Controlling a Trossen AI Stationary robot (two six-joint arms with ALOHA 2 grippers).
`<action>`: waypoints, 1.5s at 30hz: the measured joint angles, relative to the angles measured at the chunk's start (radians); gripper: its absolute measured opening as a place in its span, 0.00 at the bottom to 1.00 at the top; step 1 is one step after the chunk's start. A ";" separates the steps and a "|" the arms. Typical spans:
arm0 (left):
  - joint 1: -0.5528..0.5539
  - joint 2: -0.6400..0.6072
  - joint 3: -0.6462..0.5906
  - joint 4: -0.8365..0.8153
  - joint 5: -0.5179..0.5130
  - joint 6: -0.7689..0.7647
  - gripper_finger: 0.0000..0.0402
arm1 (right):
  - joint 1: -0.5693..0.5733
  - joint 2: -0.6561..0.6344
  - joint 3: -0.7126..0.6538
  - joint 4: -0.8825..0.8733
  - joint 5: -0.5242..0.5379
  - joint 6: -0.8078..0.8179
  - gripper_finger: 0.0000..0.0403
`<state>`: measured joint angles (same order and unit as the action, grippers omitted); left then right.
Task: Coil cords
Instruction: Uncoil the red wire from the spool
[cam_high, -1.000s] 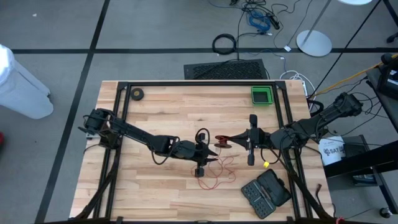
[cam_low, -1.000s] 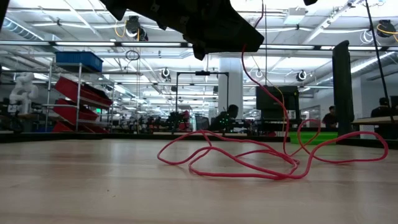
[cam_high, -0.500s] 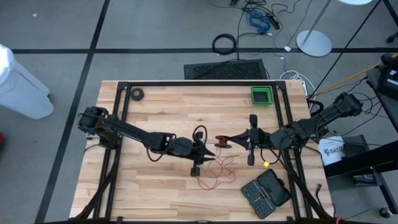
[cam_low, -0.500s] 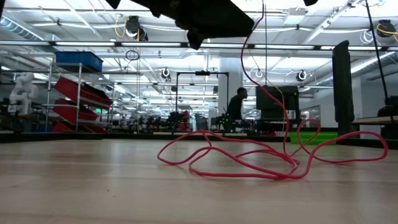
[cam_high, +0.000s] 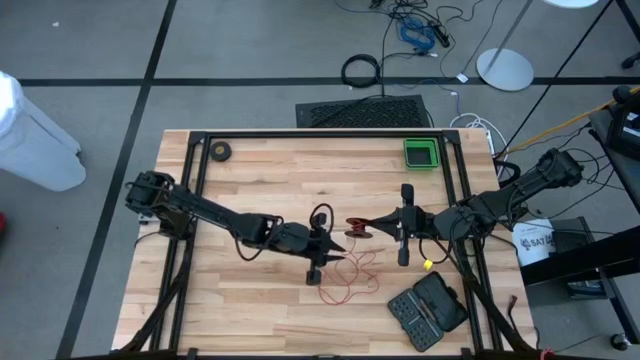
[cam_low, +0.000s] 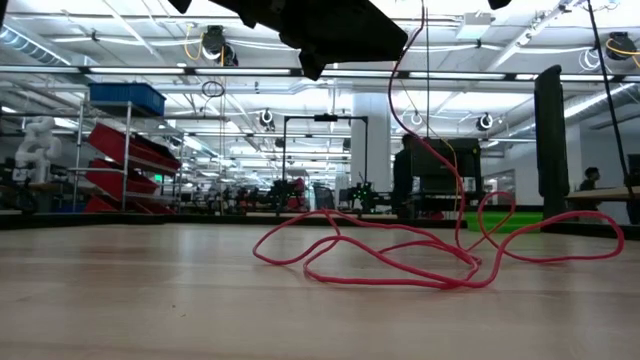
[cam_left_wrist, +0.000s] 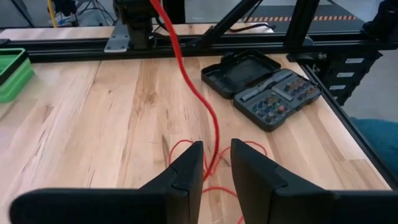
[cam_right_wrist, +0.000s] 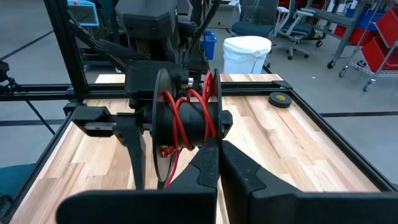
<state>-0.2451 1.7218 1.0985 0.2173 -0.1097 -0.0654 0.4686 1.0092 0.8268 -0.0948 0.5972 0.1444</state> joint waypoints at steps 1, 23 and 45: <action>0.000 0.000 0.000 0.001 -0.001 0.000 0.25 | 0.000 0.000 0.000 0.000 0.000 0.000 0.00; 0.000 0.009 0.000 0.016 -0.033 0.000 0.34 | 0.000 0.000 0.000 0.001 0.000 0.000 0.00; 0.000 0.027 0.000 0.066 -0.055 -0.001 0.34 | 0.000 0.000 0.000 0.001 0.000 0.000 0.00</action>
<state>-0.2452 1.7485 1.0985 0.2834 -0.1646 -0.0663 0.4686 1.0092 0.8268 -0.0934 0.5972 0.1446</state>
